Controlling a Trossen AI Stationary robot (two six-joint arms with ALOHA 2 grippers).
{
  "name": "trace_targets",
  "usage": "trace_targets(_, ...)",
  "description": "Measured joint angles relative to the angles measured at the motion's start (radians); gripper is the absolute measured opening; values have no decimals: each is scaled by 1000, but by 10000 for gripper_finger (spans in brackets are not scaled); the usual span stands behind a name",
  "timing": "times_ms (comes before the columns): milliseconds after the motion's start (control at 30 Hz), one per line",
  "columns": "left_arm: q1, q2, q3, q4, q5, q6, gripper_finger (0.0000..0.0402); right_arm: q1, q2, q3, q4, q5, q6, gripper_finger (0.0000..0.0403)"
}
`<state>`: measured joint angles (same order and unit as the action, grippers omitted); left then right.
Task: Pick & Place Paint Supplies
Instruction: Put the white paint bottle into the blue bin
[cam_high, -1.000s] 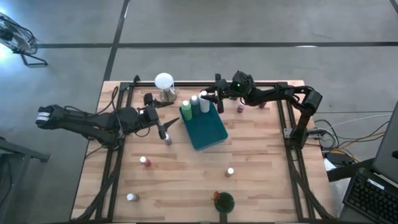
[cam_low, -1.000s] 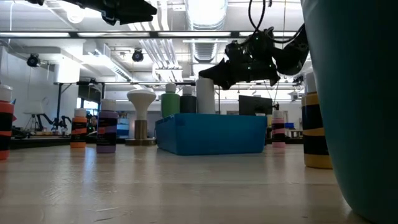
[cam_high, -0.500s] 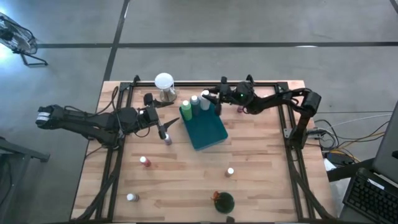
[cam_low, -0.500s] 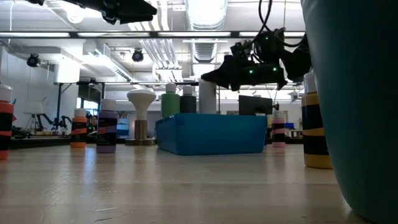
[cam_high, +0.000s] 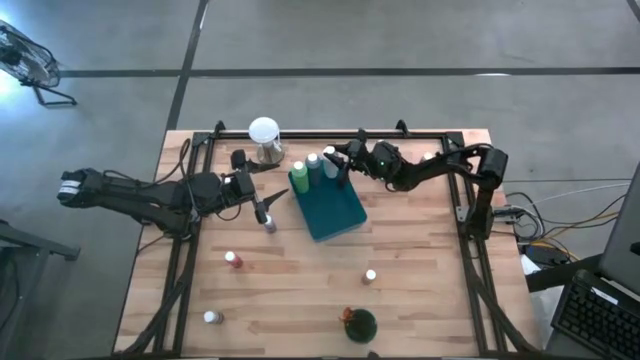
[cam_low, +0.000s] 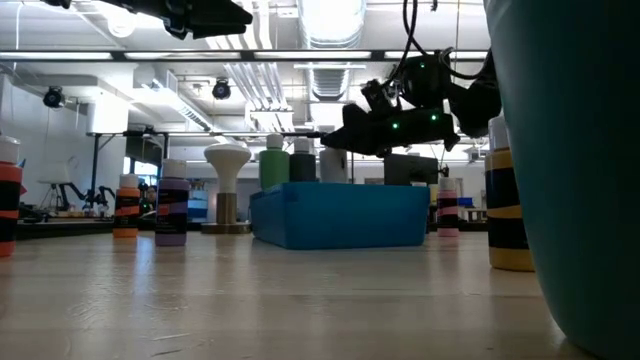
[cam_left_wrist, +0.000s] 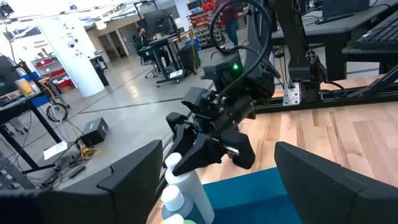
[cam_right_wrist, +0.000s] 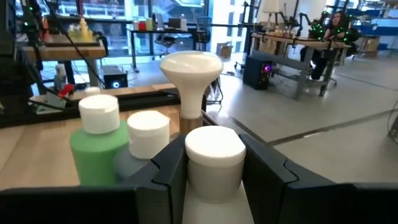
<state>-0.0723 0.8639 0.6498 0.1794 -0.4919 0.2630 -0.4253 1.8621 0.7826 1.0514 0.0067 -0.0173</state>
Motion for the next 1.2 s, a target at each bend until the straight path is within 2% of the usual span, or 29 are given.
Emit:
trace_targets(467,0,0,0,-2,0,0,314,29,1,0,7,79,45,115)
trace_targets(1200,0,0,0,1,0,0,314,37,5,-7,-8,61,55,115)
